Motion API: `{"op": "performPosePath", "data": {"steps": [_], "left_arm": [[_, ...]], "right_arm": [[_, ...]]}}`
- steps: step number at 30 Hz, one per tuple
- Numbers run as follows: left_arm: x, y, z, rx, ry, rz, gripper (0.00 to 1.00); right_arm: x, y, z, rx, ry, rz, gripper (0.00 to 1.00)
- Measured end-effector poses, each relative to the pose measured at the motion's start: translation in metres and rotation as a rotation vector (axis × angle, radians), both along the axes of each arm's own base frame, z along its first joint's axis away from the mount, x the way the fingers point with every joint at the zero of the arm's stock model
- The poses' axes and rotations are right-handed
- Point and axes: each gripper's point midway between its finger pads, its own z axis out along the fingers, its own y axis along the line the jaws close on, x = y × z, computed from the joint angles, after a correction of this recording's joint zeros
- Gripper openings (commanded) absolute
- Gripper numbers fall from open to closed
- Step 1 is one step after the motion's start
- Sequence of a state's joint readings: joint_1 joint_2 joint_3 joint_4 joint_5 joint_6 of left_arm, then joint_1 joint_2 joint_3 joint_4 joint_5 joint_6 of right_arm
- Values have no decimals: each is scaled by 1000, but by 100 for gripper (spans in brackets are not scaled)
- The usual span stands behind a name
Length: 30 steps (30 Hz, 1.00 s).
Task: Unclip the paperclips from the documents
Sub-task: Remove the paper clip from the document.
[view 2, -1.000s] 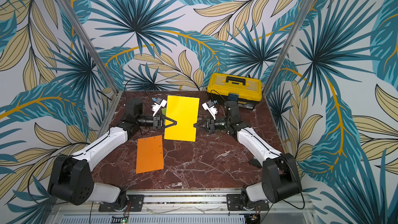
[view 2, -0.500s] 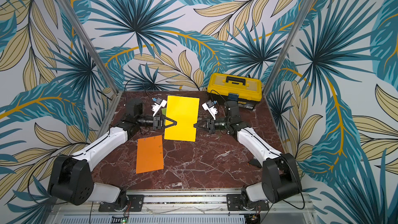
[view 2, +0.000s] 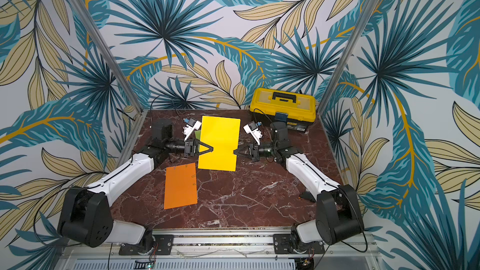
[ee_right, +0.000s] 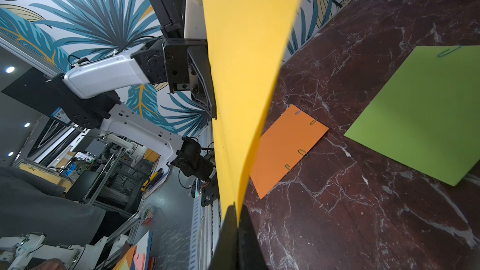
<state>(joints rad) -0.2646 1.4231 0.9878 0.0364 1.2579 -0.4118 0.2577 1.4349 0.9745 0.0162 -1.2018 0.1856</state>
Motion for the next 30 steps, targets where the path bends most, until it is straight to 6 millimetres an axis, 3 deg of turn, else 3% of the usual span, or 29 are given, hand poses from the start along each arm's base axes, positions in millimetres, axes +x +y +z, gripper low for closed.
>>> {"op": "performPosePath", "data": {"steps": [15, 21, 30], "left_arm": [[0, 1, 0, -2, 0, 0, 0], [6, 12, 6, -6, -16, 33, 0], [6, 14, 9, -9, -26, 39, 0]], "right_arm": [[0, 0, 0, -1, 1, -2, 6], [8, -11, -5, -14, 25, -45, 6], [9, -13, -9, -27, 43, -59, 6]]}}
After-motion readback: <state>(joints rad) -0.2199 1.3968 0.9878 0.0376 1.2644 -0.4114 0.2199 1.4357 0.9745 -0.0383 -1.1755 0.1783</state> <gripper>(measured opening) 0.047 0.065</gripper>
